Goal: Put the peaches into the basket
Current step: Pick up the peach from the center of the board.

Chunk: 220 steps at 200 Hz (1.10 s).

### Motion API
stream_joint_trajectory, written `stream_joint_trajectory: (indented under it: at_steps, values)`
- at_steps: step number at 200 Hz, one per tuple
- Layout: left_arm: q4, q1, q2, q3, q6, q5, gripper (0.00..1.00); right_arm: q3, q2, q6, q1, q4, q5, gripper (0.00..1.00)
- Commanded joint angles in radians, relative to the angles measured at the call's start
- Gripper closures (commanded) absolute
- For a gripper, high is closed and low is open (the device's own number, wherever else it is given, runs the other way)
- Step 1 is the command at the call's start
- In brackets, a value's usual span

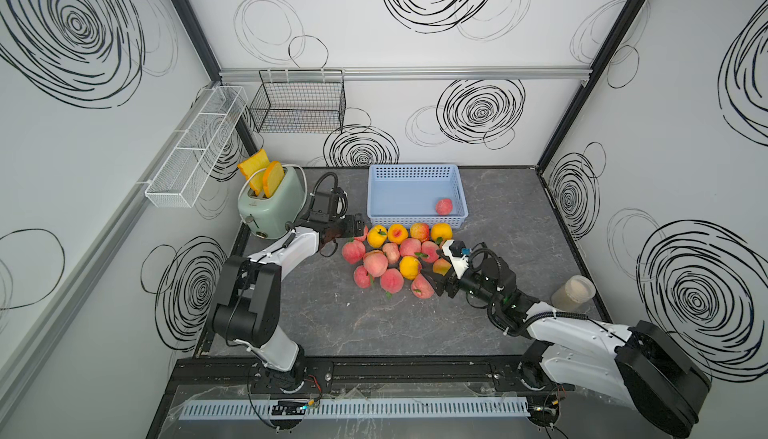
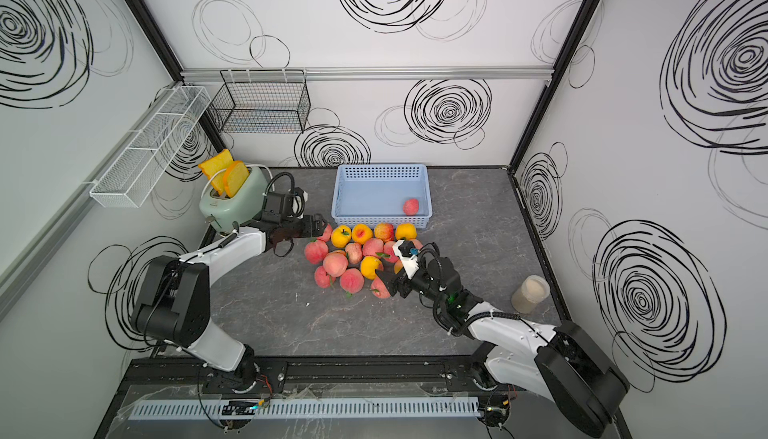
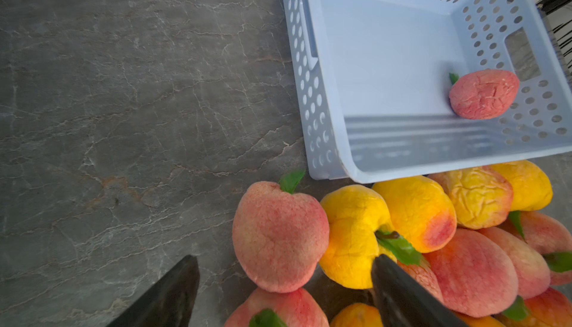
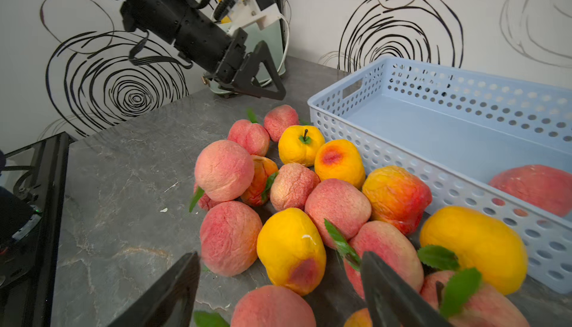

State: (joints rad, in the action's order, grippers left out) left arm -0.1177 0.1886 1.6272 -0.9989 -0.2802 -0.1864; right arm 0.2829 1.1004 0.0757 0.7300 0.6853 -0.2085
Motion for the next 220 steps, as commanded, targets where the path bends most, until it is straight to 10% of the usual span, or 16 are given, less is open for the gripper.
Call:
stream_joint_trajectory:
  at_steps: [1, 220]
  values:
    - [-0.010, -0.002, 0.034, -0.061, 0.003, 0.014, 0.09, 0.027, 0.013, -0.057, 0.020, 0.039, 0.049, 0.15]
    - [-0.053, 0.026, 0.196, -0.150, 0.015, 0.082, 0.41, 0.025, -0.007, -0.080, 0.055, 0.027, 0.124, 0.14]
